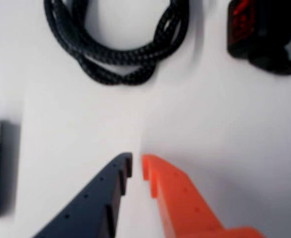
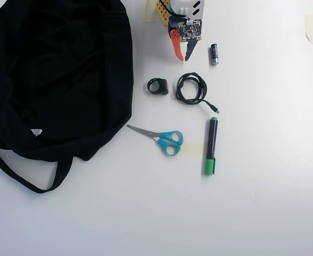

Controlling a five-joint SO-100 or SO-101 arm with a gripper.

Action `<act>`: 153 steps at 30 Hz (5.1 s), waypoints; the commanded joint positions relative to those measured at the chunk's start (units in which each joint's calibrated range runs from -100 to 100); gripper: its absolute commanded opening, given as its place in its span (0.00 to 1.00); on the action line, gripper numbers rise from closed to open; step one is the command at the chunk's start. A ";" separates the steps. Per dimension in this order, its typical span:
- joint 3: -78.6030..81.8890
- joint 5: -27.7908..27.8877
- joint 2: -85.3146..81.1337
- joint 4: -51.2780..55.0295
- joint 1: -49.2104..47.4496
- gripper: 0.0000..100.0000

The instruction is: Put the cable into the black bag

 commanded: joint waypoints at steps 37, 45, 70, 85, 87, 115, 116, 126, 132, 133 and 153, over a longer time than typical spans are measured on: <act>-45.75 0.01 64.90 -78.39 -2.04 0.02; -57.79 0.32 75.10 -77.87 -1.89 0.02; -93.73 0.32 94.27 -58.49 -0.69 0.02; -92.12 0.53 94.44 -57.80 0.65 0.02; -90.50 0.53 93.78 -55.74 0.58 0.02; -105.86 -0.20 90.87 -5.09 -1.22 0.02; -106.58 -0.20 90.87 -2.59 -1.52 0.02; -110.44 -0.15 90.87 18.60 -3.09 0.02; -110.18 0.43 90.95 27.73 -3.09 0.02; -110.09 0.43 90.95 29.10 -3.09 0.02; -109.46 0.43 91.12 30.57 -4.66 0.02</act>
